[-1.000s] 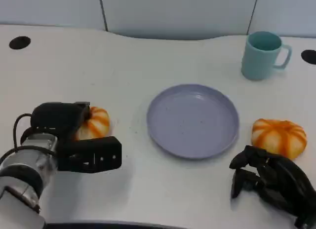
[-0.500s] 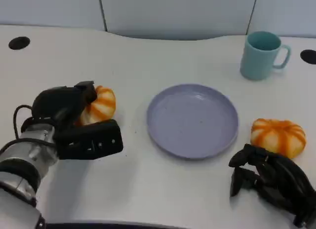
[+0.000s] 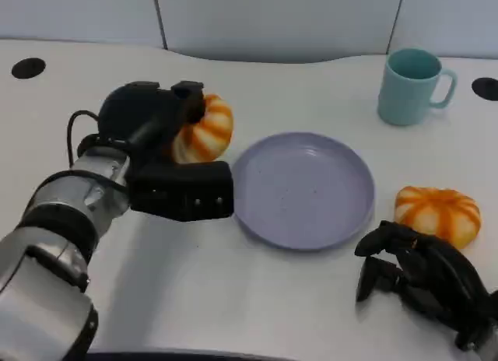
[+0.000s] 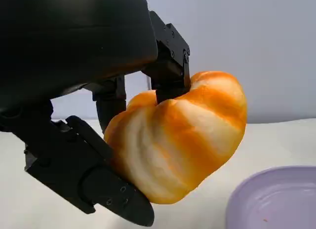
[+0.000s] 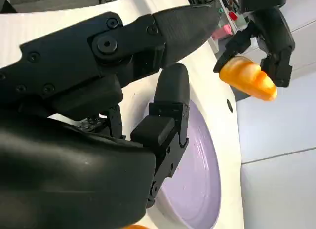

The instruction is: Grasp the bread from the table and place it into the plate.

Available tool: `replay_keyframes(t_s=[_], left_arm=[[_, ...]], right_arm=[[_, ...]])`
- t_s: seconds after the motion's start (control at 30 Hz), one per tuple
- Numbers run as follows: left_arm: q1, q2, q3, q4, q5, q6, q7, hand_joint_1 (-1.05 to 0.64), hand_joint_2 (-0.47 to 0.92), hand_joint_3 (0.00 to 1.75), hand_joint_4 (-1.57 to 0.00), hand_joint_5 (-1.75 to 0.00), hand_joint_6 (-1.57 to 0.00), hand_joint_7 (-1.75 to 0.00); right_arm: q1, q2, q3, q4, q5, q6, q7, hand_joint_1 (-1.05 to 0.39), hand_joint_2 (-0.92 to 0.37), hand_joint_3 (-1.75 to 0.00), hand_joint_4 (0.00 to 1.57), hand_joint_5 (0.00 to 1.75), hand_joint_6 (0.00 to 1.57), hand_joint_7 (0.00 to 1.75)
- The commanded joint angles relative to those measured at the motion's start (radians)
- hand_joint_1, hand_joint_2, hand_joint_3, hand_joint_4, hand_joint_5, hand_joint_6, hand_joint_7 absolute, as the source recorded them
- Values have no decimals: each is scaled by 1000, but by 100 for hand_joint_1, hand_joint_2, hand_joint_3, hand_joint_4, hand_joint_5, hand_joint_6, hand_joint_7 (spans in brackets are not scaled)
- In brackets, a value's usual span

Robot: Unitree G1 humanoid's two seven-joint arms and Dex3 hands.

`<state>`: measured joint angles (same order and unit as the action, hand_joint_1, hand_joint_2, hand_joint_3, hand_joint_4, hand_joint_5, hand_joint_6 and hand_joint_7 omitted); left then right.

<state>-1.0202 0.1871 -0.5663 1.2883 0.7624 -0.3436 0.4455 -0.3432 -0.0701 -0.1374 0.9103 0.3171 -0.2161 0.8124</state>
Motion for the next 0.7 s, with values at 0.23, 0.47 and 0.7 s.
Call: replay_keyframes(t_s=[0.23,0.47,0.7], left_arm=[[-114,-75,-68,13,52,5,-27,-32,89,13,-88,-175,-60,-171],[-139,-129,-81,20,57,-2,-53,-37,88,6,-83,-175,-79,-110],[-147,-161,-103,33,62,-16,-105,-38,91,7,-90,-175,-67,-159]], right_arm=[[-2,22,-9,115,-12,-2,24,-48,-92,-13,64,159,73,102],[-31,29,-22,169,-10,-12,36,-49,-92,-9,69,159,74,102],[-32,28,-36,166,5,18,61,-49,-92,-7,68,159,74,98]])
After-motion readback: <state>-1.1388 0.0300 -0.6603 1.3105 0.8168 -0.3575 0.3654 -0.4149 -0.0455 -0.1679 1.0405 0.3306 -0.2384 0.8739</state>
